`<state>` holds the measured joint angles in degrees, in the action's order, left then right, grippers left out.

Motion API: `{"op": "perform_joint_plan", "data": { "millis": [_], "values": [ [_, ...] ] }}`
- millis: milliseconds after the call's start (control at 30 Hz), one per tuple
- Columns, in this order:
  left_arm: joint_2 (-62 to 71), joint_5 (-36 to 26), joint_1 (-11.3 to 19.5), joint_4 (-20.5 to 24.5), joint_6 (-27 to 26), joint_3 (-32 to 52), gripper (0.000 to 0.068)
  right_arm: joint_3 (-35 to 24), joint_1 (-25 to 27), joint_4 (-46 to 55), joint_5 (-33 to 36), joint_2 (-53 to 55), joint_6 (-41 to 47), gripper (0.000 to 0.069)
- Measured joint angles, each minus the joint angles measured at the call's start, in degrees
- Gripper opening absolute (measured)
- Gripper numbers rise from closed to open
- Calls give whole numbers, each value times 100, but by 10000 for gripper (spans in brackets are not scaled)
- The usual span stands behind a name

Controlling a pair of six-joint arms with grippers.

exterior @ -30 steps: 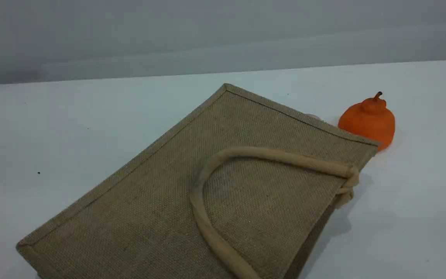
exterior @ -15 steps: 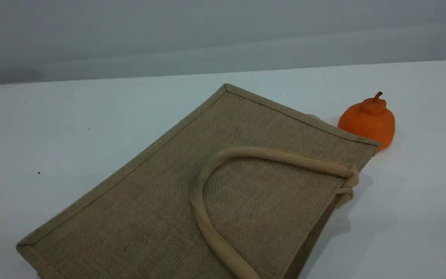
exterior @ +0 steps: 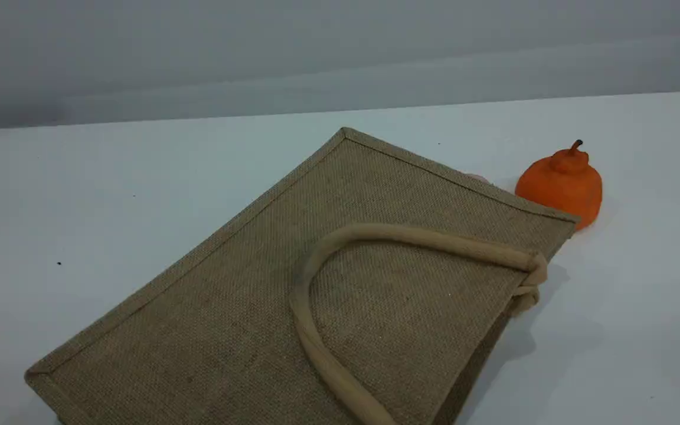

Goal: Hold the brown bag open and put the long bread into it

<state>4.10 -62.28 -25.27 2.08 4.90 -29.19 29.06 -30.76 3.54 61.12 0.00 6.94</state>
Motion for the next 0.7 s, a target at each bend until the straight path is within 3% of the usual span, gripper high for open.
{"op": "perform_joint_plan", "data": {
  "millis": [133,567,700],
  "values": [
    [5,0,0,185,0,0,461,0,0,0,0,0,6,384],
    [5,0,0,189,-11,0,461,0,10,-6,0,0,6,384],
    [5,0,0,189,-11,0,461,0,524,-23,0,0,6,384]
  ]
}}
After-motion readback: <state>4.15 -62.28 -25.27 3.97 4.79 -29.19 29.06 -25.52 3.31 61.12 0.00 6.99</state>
